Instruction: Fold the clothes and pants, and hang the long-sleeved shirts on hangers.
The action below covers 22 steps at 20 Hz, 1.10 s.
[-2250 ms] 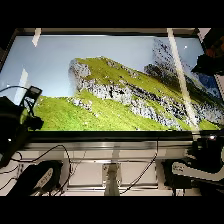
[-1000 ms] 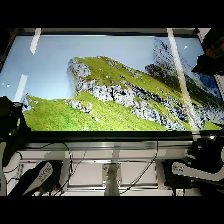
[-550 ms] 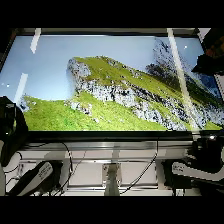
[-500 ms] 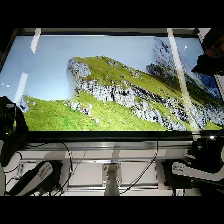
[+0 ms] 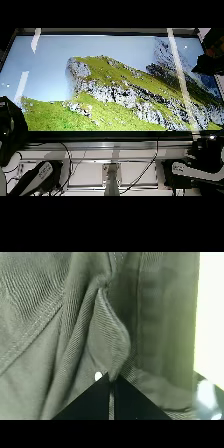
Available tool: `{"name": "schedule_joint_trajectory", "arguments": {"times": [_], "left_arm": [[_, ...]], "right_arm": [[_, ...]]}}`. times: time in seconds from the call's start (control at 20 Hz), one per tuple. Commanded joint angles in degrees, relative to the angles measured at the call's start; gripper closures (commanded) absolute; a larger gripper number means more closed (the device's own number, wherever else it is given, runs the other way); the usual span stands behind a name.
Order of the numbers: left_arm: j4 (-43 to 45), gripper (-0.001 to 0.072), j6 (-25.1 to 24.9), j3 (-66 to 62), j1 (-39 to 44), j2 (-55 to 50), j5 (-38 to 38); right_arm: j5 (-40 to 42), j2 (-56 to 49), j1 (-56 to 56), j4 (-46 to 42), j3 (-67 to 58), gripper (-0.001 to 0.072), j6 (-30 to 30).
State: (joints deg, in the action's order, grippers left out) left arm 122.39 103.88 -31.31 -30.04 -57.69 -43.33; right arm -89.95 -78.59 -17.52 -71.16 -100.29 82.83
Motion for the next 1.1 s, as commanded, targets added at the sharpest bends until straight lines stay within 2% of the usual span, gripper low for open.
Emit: {"name": "schedule_joint_trajectory", "arguments": {"times": [0.0,0.15,0.25,0.35,0.45,0.5,0.7,0.85,1.05], "left_arm": [[-13.3,0.0698,-1.1,-3.0,0.3,2.4,0.4],[-36.1,0.0698,-17.5,-7.7,4.3,3.6,0.6],[-52.2,0.0698,-23.6,-11.7,9.5,3.7,0.3],[-64.0,0.0698,-29.6,-16.5,17.4,3.7,-0.4],[-68.5,0.0698,-30.9,-21.2,27.4,3.7,-0.4],[-68.7,0.0698,-30.8,-23.0,32.7,3.7,-0.3],[-69.1,0.0698,-29.0,-24.2,52.3,3.0,3.7],[-69.2,0.0698,-28.2,-24.2,64.5,-0.7,11.8],[-77.4,0.0698,-28.3,-24.3,76.7,-9.5,26.8]], "right_arm": [[0.0,0.0,0.0,0.0,0.0,0.0578,0.0],[0.0,0.0,0.0,0.0,-0.1,0.0578,0.0],[0.1,0.0,0.0,0.6,0.0,0.0578,0.1],[1.7,0.0,0.1,1.4,-0.1,0.0579,0.1],[2.7,0.0,0.1,1.9,0.0,0.0603,0.1],[3.8,0.0,0.0,1.9,0.0,0.0689,0.2],[6.7,0.0,0.0,1.7,0.0,0.0688,0.2],[8.3,0.0,0.0,1.2,0.0,0.0688,0.2],[9.6,0.0,0.0,-0.8,0.0,0.0688,0.2]]}}
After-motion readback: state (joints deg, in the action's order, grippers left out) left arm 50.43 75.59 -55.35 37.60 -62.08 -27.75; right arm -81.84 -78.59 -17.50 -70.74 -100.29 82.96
